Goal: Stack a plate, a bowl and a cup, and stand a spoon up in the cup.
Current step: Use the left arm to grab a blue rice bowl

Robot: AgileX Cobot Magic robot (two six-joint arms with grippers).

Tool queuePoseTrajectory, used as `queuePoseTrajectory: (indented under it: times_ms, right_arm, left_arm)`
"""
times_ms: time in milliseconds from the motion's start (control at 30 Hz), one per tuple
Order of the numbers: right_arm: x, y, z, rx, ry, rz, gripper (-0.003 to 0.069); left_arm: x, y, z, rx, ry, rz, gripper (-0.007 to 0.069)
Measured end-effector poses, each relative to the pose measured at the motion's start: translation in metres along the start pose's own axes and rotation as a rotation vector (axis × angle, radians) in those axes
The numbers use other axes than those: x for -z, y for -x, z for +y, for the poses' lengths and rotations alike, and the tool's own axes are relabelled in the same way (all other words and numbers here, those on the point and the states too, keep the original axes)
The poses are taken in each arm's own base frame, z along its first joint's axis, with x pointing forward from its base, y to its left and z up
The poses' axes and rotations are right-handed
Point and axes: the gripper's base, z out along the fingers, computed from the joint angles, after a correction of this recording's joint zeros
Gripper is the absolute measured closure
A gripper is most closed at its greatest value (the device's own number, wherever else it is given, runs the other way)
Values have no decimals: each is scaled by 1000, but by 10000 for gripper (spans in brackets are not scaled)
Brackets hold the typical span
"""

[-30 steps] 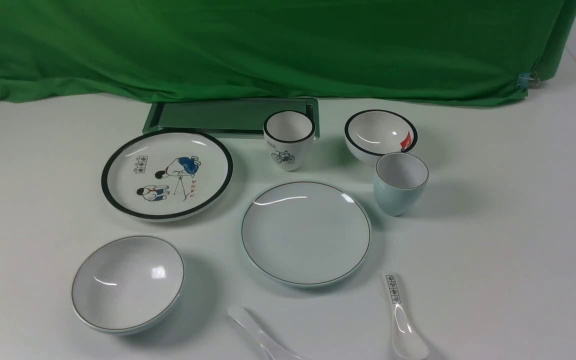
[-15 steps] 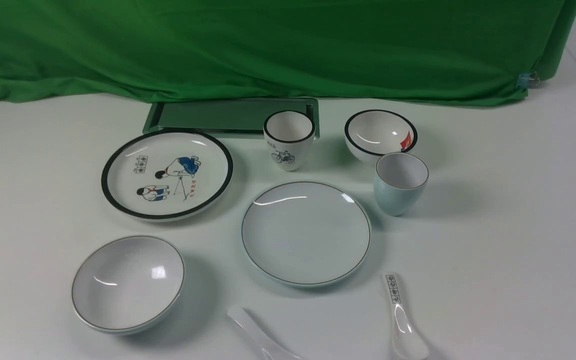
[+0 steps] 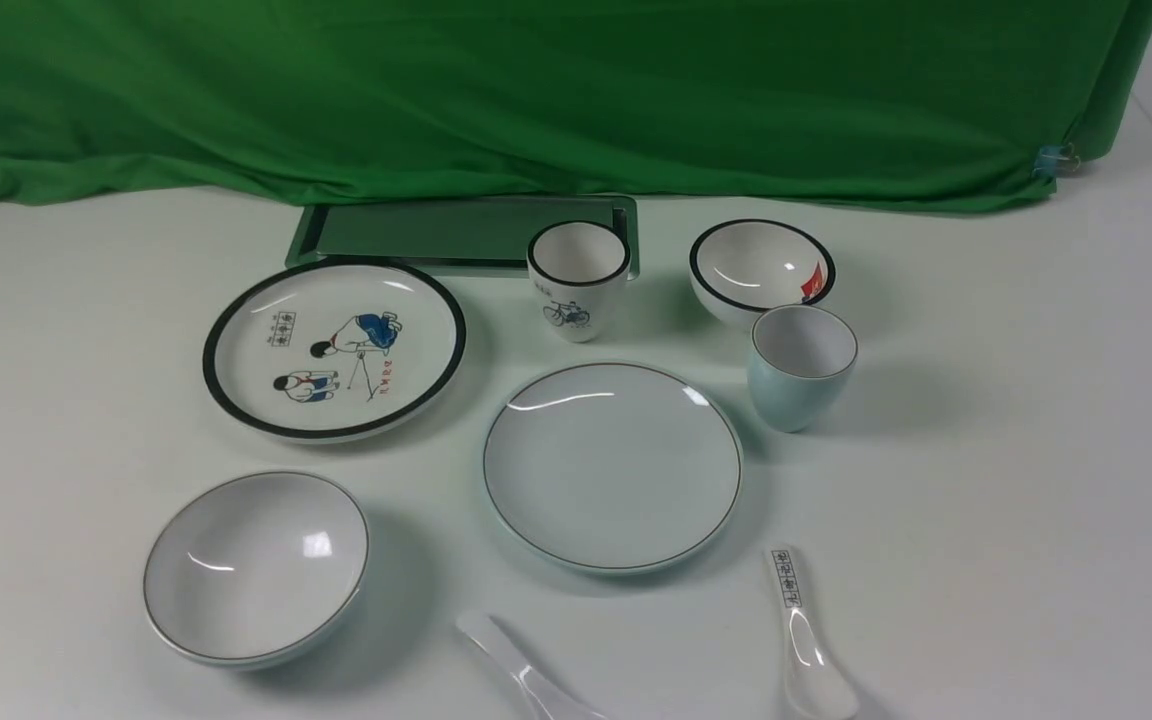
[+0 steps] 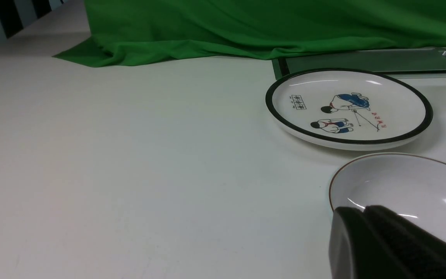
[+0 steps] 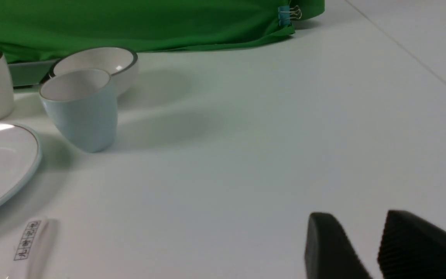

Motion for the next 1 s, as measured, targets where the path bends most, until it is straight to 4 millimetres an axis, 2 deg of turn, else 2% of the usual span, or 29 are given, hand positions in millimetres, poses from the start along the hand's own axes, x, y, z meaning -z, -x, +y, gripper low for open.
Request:
queuePoseTrajectory:
  times_ms: [400,500,567,600,700,733,767,800,867,1000]
  right_arm:
    - [0,0,0,0,0,0,417]
    - [0,0,0,0,0,0,417]
    - [0,0,0,-34,1,0,417]
    - [0,0,0,-78,4,1,417]
    - [0,0,4,-457,37,13,417]
    - [0,0,4,-490,40,14,417]
    - [0,0,6,-720,57,26,417]
    - [0,0,6,-876,65,34,417]
    - [0,0,7,-1019,69,44,417]
    - [0,-1,7,-1011,63,44,417]
  left_arm:
    - [0,0,0,-16,2,0,653]
    - [0,4,0,6,4,-45,653]
    - [0,8,-1,173,-14,-92,653]
    - [1,12,-1,340,-30,-130,653]
    - [2,19,1,885,-86,-197,653]
    - [2,19,1,937,-91,-204,653]
    - [2,21,2,1143,-112,-219,653]
    - [3,22,3,1257,-124,-230,653]
    - [3,23,4,1312,-128,-250,653]
    - [4,25,5,1247,-123,-272,653]
